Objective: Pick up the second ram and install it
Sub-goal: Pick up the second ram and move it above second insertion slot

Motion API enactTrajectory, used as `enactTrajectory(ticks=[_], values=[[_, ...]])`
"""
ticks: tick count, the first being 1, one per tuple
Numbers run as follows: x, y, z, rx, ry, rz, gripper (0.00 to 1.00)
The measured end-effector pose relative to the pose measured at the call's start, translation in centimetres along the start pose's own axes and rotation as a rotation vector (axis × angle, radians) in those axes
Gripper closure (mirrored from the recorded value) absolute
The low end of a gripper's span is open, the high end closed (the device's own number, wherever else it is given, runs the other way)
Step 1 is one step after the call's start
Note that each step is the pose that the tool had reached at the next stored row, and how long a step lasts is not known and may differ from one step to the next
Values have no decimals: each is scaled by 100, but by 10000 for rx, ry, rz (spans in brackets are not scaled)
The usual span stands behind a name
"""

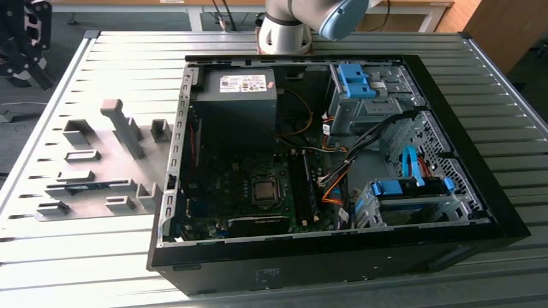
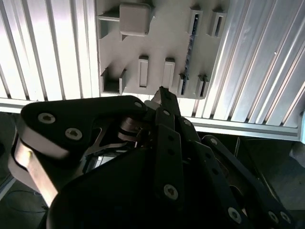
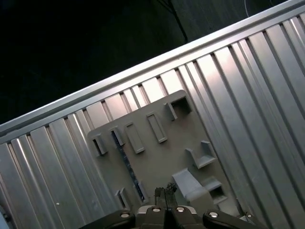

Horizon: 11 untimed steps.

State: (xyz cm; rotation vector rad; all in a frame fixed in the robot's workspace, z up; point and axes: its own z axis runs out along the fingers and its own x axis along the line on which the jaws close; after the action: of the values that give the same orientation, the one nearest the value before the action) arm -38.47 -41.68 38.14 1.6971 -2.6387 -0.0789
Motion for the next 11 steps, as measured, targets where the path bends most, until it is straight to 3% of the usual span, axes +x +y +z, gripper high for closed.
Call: enactTrajectory(ticks=[3,11], values=[[1,1,1,-7,15,-322,89],[1,1,1,-8,15,-333,89]])
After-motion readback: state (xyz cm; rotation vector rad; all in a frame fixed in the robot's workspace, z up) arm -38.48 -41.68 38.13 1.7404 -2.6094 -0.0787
